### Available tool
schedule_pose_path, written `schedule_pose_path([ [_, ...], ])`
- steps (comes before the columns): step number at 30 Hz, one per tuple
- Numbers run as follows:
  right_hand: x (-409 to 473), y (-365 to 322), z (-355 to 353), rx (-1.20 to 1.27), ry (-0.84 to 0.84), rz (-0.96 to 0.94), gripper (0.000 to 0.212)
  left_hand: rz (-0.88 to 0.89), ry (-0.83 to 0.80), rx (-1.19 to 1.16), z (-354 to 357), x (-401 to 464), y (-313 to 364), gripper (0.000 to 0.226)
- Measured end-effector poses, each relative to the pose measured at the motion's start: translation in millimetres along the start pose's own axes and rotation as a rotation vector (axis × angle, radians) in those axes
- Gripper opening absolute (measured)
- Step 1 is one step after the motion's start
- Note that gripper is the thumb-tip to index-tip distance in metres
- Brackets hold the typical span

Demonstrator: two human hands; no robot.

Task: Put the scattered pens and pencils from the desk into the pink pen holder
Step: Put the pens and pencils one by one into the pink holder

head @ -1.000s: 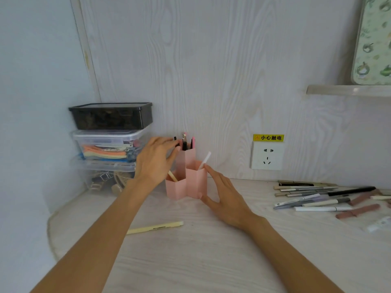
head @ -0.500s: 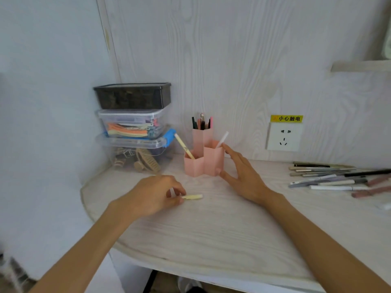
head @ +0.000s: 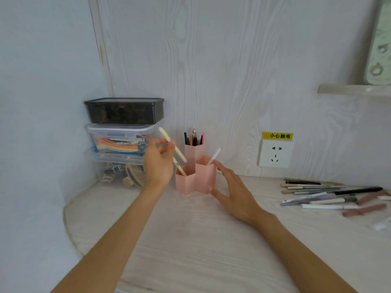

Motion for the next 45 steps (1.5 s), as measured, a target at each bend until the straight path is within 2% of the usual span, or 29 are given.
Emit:
schedule_pose_path([
  [2,0,0,0,-0.001,0.002,-0.003,0.070,-0.100,0.017,0.194,12,0,-15,0.024],
  [4,0,0,-1,-0.005,0.012,-0.017,0.070,-0.154,0.010,0.242,19,-1,-25,0.028],
  [13,0,-4,-14,-0.079,0.157,-0.073,0.044,-0.159,-0.007,0.538,27,-1,-20,0.022],
  [19,-4,0,-23,-0.095,0.272,-0.095,0.030,-0.179,-0.026,0.454,39,-5,-24,0.024],
  [23,-5,18,-31,0.001,0.293,0.011,0.028,-0.159,-0.240,0.372,62,-5,-36,0.025],
  [25,-5,26,-30,0.072,0.282,0.044,0.029,-0.117,-0.276,0.365,65,-6,-40,0.025],
  [27,-7,24,-30,0.089,0.272,0.027,0.036,-0.087,-0.229,0.360,61,-11,-35,0.020],
  [31,-9,15,-38,0.138,0.259,0.040,0.053,0.034,0.005,0.341,49,-34,-7,0.011],
  [33,-17,18,-50,0.118,0.261,0.074,0.049,0.140,0.019,0.295,57,-49,9,0.009],
  [35,-30,28,-70,0.057,0.250,0.119,0.032,0.215,-0.056,0.263,74,-61,23,0.005],
  [37,-53,44,-92,-0.022,0.240,0.202,0.026,0.249,-0.220,0.259,100,-70,33,0.001],
  [39,-82,70,-114,-0.160,0.241,0.312,0.033,0.256,-0.465,0.320,134,-76,36,0.004],
  [42,-127,113,-132,-0.433,0.155,0.569,0.045,0.253,-0.806,0.494,190,-89,33,0.028],
  [45,-148,128,-125,-0.507,-0.016,0.725,0.048,0.266,-0.964,0.672,227,-101,22,0.039],
])
Point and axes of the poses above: each hand's wrist, its own x-axis towards the middle knuckle, its own z-axis out of the palm, y = z × x, the point moved 4 cm from there along x, towards the middle knuckle, and after that the axes turned 14 degrees about -y, right-handed, at the moved point
